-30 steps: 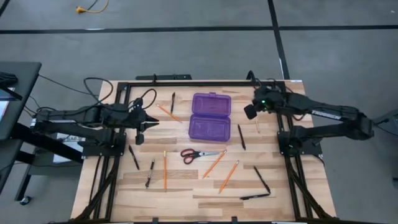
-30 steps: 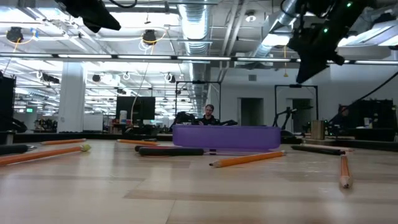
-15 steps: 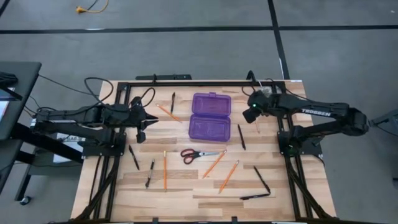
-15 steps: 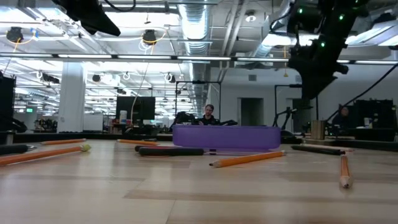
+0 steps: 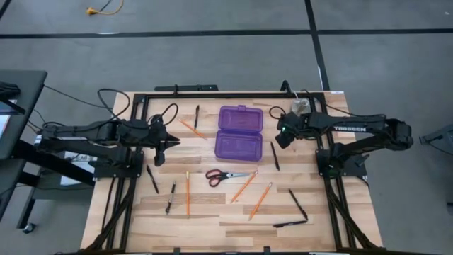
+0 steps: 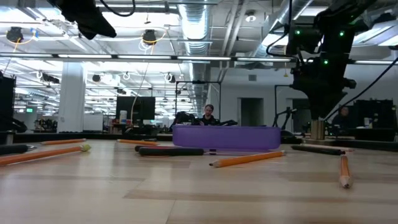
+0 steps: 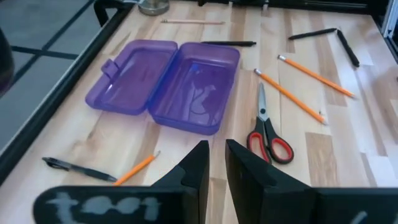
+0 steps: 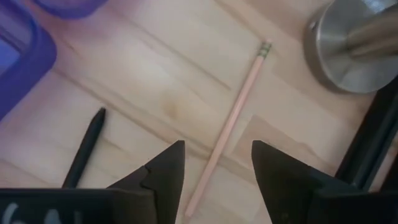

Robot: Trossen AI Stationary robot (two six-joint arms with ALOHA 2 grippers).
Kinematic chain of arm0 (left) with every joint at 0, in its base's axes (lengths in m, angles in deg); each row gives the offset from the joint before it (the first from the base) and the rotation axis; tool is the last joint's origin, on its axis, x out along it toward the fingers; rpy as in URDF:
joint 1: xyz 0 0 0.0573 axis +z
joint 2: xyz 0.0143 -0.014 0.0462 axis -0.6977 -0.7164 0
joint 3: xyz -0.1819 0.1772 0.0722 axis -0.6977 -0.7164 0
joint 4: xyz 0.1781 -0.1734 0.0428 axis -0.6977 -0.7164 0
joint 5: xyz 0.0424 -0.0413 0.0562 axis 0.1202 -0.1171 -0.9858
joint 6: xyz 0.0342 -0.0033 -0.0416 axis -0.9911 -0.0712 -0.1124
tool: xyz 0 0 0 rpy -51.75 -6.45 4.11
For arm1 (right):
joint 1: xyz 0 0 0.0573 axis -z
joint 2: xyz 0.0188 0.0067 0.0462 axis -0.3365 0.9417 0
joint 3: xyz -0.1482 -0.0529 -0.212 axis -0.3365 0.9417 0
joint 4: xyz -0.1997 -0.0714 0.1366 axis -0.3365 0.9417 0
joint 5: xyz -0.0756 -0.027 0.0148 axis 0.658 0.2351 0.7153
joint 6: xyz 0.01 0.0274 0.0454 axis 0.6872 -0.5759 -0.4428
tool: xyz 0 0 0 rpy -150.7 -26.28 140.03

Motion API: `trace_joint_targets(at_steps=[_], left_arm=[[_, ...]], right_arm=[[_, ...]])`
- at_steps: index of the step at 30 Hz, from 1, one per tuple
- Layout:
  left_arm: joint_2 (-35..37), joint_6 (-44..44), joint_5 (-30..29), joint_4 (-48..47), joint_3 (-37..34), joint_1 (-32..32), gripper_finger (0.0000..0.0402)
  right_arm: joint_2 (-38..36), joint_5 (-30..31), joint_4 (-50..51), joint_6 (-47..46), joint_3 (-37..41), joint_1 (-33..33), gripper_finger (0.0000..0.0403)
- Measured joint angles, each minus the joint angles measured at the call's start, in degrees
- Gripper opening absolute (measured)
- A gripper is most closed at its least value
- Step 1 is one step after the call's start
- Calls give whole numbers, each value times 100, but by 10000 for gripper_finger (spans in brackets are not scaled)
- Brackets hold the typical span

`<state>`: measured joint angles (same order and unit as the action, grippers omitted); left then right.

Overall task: Pick & place school supplies into a supply box
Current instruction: Put the pink pencil into the pencil box

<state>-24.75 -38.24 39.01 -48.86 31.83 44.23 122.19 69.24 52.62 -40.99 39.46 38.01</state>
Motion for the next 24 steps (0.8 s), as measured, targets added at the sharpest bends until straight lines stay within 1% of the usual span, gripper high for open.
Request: trace_joint_targets(at_steps=[3, 5, 13, 15, 19, 21, 24], left_arm=[[-2, 8, 118, 35, -93, 0, 44], [-2, -248, 257, 75, -124, 0, 44], [-2, -901, 219, 66, -125, 0, 43], [-2, -819, 198, 80, -128, 1, 43], [-130, -316, -119, 118, -130, 66, 43], [-230, -282, -26, 36, -130, 83, 45], [-408, -143, 97, -18, -136, 83, 62]], right_arm=[[0, -77, 10, 0, 97, 0, 182], [0, -75, 9, 0, 116, 0, 181], [0, -63, -29, 7, 116, -12, 182], [0, -68, -15, 11, 116, -52, 182], [0, -62, 0, 17, 116, -185, 179], [0, -57, -15, 20, 116, -234, 178], [0, -55, -44, 17, 116, -289, 179]])
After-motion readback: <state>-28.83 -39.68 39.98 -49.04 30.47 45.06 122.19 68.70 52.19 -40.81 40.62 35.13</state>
